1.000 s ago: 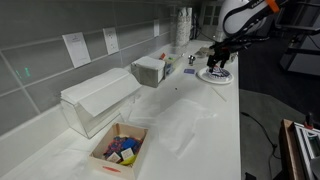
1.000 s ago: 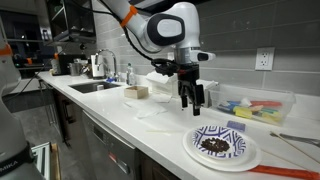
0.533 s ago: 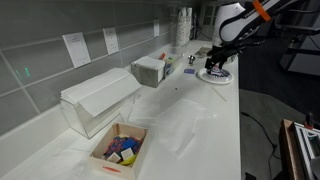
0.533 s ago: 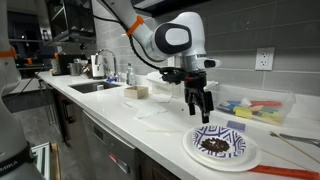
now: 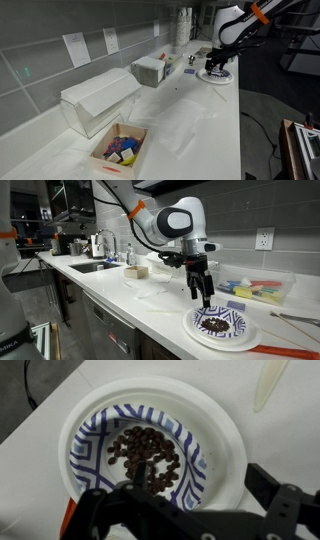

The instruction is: Remove the plate with blue stripes from the white plate and put it on the countertop

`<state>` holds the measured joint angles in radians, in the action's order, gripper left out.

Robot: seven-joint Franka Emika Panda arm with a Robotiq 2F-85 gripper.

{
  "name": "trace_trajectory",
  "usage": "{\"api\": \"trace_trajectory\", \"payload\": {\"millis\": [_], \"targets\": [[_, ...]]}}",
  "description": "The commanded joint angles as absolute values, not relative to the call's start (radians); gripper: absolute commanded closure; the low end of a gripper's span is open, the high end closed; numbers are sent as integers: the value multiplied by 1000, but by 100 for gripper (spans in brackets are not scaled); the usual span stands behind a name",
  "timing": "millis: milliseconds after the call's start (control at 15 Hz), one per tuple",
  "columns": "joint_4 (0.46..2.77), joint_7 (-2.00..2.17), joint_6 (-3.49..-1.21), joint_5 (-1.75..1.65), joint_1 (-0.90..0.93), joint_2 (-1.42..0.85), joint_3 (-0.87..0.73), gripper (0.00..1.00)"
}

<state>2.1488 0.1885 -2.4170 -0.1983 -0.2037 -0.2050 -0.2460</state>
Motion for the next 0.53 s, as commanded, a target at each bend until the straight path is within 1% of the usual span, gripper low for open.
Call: {"api": "trace_trajectory", "payload": {"millis": [0, 467], "targets": [[2146, 187, -2415, -197, -201, -205, -249, 0], [2148, 226, -2494, -214, -181, -247, -246, 0]]}}
